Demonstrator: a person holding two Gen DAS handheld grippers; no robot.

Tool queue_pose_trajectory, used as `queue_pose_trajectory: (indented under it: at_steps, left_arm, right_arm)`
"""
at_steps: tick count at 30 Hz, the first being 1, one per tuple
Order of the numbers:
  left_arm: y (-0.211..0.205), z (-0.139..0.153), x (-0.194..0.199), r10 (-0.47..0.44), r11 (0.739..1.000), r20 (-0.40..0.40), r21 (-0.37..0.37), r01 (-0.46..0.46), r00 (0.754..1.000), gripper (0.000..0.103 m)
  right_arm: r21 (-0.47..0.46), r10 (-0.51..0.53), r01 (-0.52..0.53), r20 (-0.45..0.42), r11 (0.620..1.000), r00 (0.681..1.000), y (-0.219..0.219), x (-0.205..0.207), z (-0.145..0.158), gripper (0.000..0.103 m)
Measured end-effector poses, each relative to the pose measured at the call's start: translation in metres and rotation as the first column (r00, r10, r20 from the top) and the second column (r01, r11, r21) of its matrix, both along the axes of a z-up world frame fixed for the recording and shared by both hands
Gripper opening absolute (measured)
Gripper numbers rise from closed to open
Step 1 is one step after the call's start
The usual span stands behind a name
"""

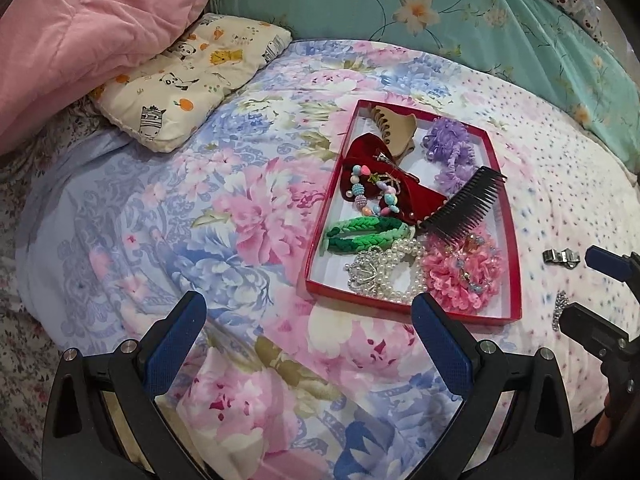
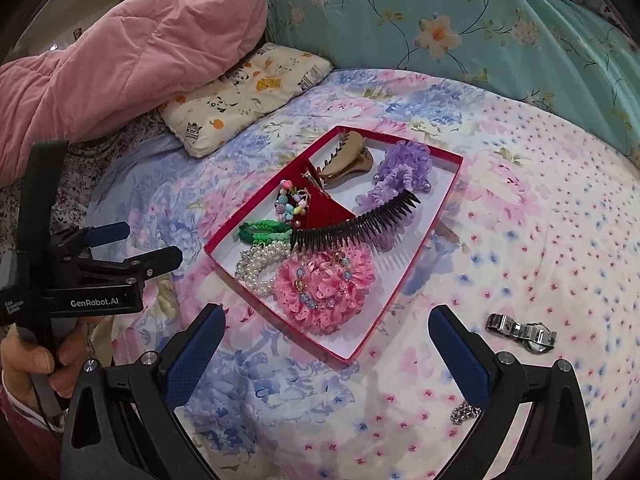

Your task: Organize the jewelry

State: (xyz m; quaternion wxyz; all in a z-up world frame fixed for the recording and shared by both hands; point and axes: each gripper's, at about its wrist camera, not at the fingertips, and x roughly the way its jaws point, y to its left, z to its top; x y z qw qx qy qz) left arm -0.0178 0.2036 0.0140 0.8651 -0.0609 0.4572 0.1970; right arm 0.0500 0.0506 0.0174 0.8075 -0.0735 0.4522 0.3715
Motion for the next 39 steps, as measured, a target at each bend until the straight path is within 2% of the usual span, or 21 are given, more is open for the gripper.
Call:
queue_pose_trajectory:
  at_steps: [6, 39]
  left_arm:
    - [-0.0051, 0.0, 0.0005, -0.008, 0.999, 0.004, 0.031, 0.007, 1.0, 0.103]
    - [-0.0046, -0.0087, 0.0033, 0.013, 0.999, -0.019, 0.029, -0.013, 1.0, 0.103]
  right_arm:
    - [-0.003, -0.006, 0.006, -0.006, 1.0, 1.0, -0.0002, 0.0023, -0.0045, 0.103]
    - [-0.01, -0.018, 0.018, -0.011, 1.0, 1.0, 0.0009, 0.0024, -0.0102, 0.103]
